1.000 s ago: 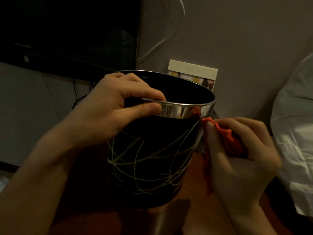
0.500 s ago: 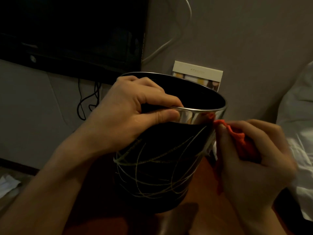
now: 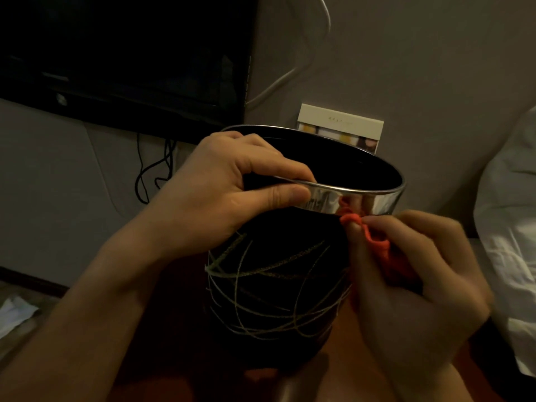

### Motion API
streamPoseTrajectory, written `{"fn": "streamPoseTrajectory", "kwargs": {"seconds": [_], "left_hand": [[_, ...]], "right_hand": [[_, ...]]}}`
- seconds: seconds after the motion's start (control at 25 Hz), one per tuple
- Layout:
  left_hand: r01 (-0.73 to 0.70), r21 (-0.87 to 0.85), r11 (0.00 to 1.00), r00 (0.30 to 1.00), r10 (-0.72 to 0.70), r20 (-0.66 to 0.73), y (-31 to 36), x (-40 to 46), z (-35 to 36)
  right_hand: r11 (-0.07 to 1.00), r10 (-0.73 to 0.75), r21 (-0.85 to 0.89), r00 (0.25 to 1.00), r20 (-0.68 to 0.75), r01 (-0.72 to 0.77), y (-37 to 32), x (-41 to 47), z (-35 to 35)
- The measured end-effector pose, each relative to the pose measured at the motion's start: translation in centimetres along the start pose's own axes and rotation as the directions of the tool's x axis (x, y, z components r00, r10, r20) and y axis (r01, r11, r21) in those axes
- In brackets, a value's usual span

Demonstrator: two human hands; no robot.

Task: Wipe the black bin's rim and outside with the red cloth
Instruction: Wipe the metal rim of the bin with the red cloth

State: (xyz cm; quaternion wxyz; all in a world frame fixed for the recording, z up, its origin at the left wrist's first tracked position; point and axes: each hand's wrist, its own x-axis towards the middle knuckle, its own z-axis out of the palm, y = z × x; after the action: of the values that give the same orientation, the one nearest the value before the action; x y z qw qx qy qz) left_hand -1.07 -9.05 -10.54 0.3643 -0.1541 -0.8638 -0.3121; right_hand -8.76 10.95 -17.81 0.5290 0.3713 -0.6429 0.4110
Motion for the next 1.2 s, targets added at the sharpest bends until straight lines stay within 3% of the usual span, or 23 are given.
{"fn": "streamPoseTrajectory", "kwargs": {"seconds": [0.2,0.36,0.56,0.72,0.88,1.08,1.2], "left_hand": [[0.01,0.012,1.0,1.0,-0.01,-0.026,0.2,0.1,0.3],[0.005,0.032,0.999,0.997,-0.002,-0.077,0.6,0.2,0.8],[0.004,0.03,1.0,0.996,-0.001,-0.084,0.6,0.2,1.0],[-0.001,0.046,0.999,0.996,0.005,-0.094,0.4,0.3,1.0],[-0.013,0.049,0.999,0.996,0.017,-0.092,0.4,0.2,1.0],[-0.014,0.053,0.998,0.996,0.019,-0.085,0.3,0.3,0.9],[-0.022,0.049,0.999,0.997,0.026,-0.077,0.2,0.2,0.9]], "right_hand": [[0.999,-0.036,-0.01,0.994,0.099,0.037,-0.7,-1.9,1.2],[0.999,0.003,-0.042,1.0,0.019,-0.002,0.0,-0.8,0.5],[0.998,-0.036,-0.043,0.993,0.113,0.041,-0.9,-2.6,1.5],[0.998,-0.022,-0.054,0.997,0.077,0.026,-1.0,-1.9,0.9],[0.996,-0.047,-0.069,0.988,0.15,0.058,-1.8,-3.4,1.9],[0.998,-0.024,-0.05,0.997,0.076,0.028,-0.8,-1.8,0.7],[0.997,-0.053,-0.044,0.988,0.143,0.059,-1.3,-3.0,1.7]]}}
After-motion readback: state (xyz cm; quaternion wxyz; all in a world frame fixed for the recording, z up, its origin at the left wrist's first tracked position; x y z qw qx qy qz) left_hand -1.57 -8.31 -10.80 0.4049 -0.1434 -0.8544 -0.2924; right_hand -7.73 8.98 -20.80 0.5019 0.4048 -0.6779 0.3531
